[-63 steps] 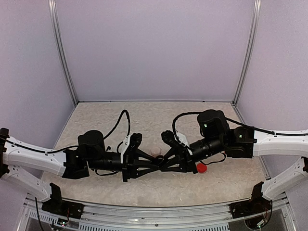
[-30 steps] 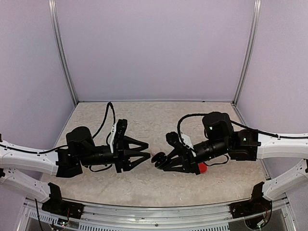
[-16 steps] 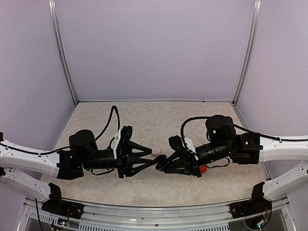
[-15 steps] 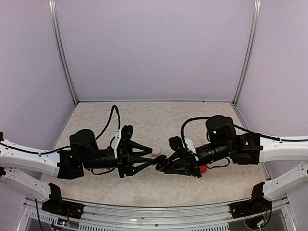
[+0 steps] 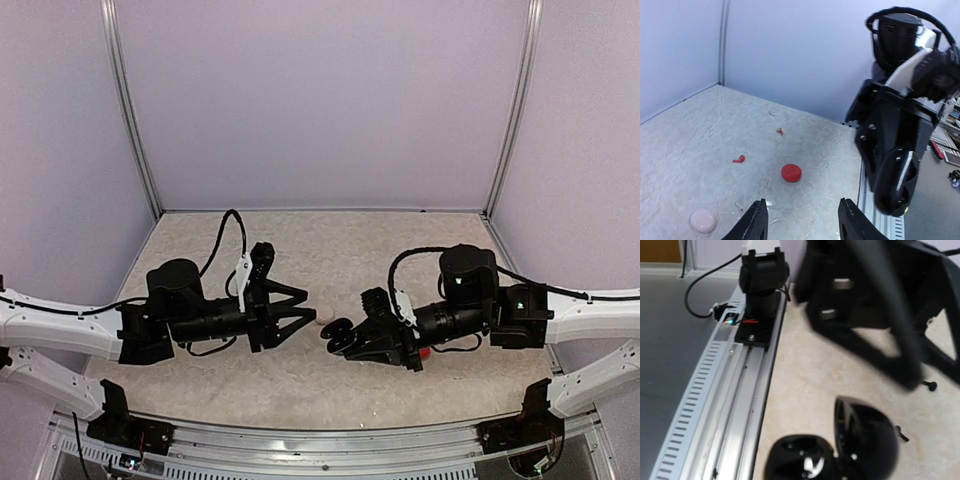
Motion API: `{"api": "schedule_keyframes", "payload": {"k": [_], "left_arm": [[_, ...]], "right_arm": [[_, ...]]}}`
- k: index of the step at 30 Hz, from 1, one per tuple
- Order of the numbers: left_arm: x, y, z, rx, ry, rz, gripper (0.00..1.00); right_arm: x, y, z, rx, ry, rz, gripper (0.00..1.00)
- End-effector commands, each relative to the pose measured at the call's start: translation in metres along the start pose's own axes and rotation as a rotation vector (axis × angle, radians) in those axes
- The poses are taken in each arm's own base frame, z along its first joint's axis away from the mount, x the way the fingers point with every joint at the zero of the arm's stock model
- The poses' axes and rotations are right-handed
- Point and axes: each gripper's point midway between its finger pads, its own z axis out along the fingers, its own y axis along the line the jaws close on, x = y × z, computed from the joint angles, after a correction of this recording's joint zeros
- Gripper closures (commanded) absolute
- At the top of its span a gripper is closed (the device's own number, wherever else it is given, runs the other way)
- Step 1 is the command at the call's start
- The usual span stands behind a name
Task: Insert the wireless bluetooth earbuds into the charging case
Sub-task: Move the left earbud to the center of the board.
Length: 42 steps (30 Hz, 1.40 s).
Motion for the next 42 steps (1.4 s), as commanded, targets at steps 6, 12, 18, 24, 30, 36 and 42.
{"api": "schedule_keyframes", "payload": {"k": [6,12,18,24,30,36,42], "left_arm": [[0.029,0.137,-0.069,-0.595,0.209,-0.346,0.49],[0.059,0.189,-0.126,-0.835,0.351,-0.465,0.49],[0.087,0.226,-0.162,-0.956,0.519,-0.556,0.52],[0.112,0.244,-0.162,-0.96,0.649,-0.577,0.55],[0.127,0.258,-0.146,-0.918,0.73,-0.583,0.58],[0.151,0.272,-0.135,-0.908,0.804,-0.59,0.6],[0.177,0.281,-0.13,-0.916,0.882,-0.576,0.62]], "right_arm": [[-0.009,-0.003,-0.012,0.059,-0.084,-0.008,1.0],[-0.011,0.0,-0.015,0.052,-0.098,-0.039,1.0],[-0.012,0.001,-0.017,0.052,-0.109,-0.042,1.0],[-0.011,0.002,-0.018,0.049,-0.106,-0.037,1.0],[-0.008,0.001,-0.017,0.059,-0.097,-0.029,1.0],[-0.008,-0.001,-0.016,0.063,-0.098,-0.02,1.0],[-0.007,-0.002,-0.018,0.069,-0.106,-0.013,1.0]]}}
